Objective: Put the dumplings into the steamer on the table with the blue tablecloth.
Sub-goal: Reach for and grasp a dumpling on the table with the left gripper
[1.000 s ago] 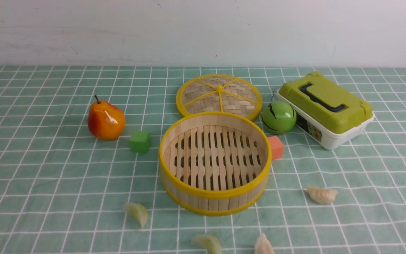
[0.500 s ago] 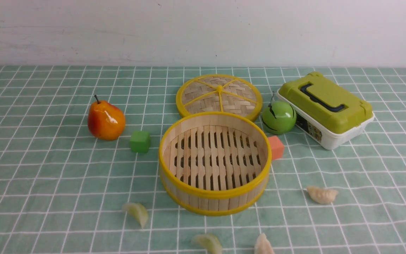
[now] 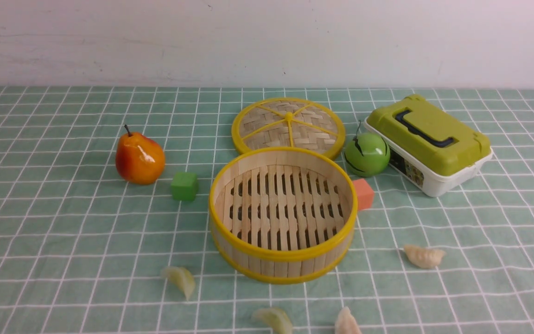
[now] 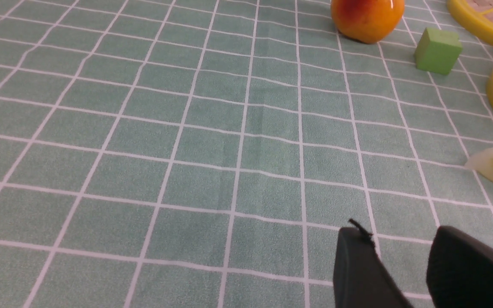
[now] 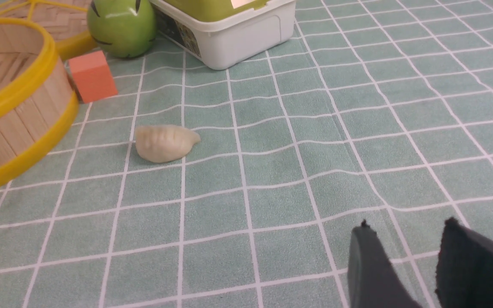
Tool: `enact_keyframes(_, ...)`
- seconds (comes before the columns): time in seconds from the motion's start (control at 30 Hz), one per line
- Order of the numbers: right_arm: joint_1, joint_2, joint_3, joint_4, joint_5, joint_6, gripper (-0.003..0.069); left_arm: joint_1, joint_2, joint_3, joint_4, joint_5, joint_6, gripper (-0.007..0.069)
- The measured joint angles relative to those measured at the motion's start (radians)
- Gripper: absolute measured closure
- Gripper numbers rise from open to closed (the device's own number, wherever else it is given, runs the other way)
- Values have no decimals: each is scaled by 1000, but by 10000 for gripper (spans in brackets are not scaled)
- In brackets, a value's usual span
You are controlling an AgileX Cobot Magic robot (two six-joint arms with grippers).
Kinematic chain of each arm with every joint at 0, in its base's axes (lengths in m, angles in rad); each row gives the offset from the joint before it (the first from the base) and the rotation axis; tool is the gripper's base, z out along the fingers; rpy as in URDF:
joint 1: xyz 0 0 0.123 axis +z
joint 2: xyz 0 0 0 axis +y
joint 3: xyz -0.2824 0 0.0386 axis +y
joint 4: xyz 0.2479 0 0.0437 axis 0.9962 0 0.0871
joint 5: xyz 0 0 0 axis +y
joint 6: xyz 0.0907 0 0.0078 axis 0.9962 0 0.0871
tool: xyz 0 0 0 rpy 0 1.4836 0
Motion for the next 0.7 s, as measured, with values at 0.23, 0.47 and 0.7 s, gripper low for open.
enact_keyframes(0.23,0,0,0,0,0,0,419,0,0,0,0,0,0,387)
enact_keyframes(0.47,0,0,0,38,0,5,419,0,0,0,-20,-20,-18,387)
enact_keyframes(0.7,0,0,4,520,8,308,419,0,0,0,-701,-159,-497,387)
